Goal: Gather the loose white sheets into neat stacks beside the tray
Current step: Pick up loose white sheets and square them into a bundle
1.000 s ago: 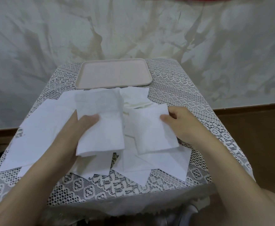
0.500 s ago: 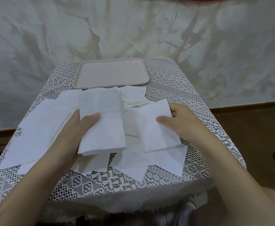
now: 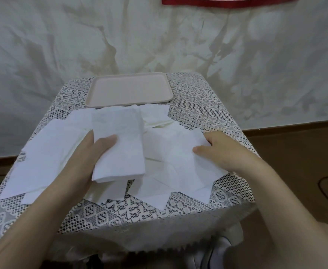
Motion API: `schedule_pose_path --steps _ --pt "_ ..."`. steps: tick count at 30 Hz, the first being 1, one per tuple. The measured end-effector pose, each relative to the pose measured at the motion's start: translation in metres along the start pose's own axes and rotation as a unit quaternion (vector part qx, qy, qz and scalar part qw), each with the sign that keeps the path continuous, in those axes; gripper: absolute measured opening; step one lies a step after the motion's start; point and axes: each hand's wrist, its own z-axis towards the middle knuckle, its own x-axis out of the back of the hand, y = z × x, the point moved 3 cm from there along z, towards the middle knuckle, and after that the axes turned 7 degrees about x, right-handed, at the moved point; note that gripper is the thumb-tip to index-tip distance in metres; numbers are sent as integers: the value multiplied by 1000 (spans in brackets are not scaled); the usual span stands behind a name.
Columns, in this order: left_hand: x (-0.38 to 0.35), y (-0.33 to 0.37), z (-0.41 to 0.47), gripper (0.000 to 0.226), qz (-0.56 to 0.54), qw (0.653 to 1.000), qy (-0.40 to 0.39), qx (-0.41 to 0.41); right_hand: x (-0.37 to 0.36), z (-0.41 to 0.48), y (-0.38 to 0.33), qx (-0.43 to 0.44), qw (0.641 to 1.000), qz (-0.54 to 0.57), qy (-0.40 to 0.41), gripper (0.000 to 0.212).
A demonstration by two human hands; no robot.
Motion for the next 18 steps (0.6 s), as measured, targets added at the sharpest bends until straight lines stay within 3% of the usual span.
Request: schedule_pose_path --steps 3,7,12,18 --pt "-4 1 -1 65 2 1000 -13 -12 -6 -5 -10 0 990 -140 -21 14" --pt "-9 2 -3 47 -3 999 -25 -35 -11 -8 -18 9 981 -187 -48 26" --pt "-7 0 -1 48 -6 999 -26 -32 -13 -4 -11 30 990 -113 -77 18" --pt "-6 -1 1 48 -6 999 -27 -27 -12 4 -11 64 998 15 18 10"
